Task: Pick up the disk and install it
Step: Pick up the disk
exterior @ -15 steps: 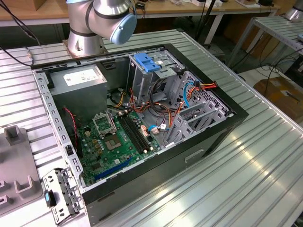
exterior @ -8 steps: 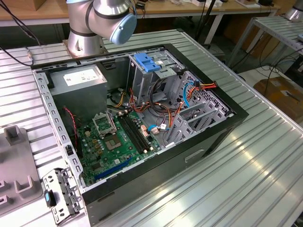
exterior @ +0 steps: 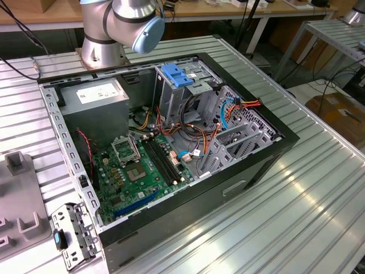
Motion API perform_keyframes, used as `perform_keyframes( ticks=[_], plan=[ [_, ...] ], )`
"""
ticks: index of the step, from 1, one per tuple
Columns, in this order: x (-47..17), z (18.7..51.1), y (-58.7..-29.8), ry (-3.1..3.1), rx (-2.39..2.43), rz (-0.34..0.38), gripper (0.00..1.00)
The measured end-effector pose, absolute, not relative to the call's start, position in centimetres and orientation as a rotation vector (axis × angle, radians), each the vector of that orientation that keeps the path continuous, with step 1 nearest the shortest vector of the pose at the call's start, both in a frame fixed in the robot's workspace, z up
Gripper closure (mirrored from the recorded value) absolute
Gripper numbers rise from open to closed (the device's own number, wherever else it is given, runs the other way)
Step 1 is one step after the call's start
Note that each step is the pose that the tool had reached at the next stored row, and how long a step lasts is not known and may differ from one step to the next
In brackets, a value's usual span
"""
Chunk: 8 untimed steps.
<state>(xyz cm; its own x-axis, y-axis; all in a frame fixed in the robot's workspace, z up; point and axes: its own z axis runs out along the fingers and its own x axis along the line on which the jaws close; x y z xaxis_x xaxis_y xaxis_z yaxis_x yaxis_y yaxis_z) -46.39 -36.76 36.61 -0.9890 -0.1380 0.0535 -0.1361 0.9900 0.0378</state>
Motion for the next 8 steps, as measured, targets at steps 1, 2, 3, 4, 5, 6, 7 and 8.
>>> perform_keyframes(
  ticks=[1,2,3,4,5,6,7,8],
  plan=[
    [-46.39,36.61,-36.76,-3.075,0.240,-0.052,0.89],
    [-46.39,36.61,-36.76,-3.072,0.271,-0.051,0.89],
    [-46.39,36.61,-36.76,-3.070,0.300,-0.050,0.89],
    [-46.39,36.61,-36.76,-3.067,0.326,-0.049,0.89],
    [-46.39,36.61,-36.76,-3.063,0.352,-0.049,0.89],
    [-46.39,36.61,-36.76,-3.061,0.371,-0.048,0.89],
    [-46.39,36.61,-36.76,-3.058,0.392,-0.047,0.89],
    [-46.39,36.61,-36.76,-3.056,0.411,-0.047,0.89]
  ],
)
